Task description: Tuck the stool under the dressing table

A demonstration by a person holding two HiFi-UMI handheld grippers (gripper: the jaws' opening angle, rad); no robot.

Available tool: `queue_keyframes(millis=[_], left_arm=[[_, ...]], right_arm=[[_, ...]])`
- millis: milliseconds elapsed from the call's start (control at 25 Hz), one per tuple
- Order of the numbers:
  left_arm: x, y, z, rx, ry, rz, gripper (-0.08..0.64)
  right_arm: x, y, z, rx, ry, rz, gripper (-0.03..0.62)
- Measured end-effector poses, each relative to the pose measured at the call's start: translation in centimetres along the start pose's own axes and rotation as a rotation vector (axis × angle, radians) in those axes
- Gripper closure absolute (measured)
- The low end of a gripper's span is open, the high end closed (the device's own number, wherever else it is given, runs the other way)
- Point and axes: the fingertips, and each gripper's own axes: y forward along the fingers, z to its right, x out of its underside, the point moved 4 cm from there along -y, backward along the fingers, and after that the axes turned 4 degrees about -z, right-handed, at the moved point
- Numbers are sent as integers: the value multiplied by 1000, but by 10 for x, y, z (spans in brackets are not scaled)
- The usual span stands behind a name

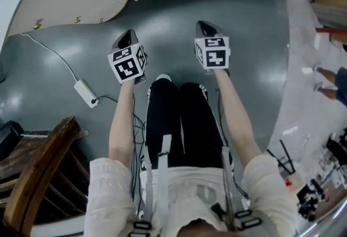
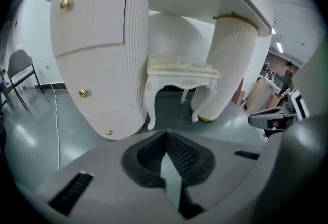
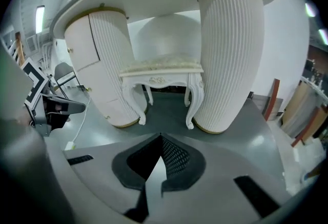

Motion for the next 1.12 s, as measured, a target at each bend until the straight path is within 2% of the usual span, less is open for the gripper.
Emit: queue_keyframes(millis=[240,360,520,640,960,1120], left_arm=[[-42,-145,42,-12,-41,-100,557],[-66,-224,61,-12,-77,-72,557],[-89,-287,75,-8,-108,-14,557],[-109,-313,79,1,-103,28,557],[-131,-334,95,-13,-23,120,557],[-144,-352,95,-39,36,240,557]], right_arm=[[-47,-155,-1,-23,70,-77,591],[-75,-240,2,-18,104,-43,591],[-100,-310,4,4,102,13,591],[-115,-336,2,19,104,43,591],[-108,-348,12,27,97,92,591],[-115,-359,7,33,78,174,591]])
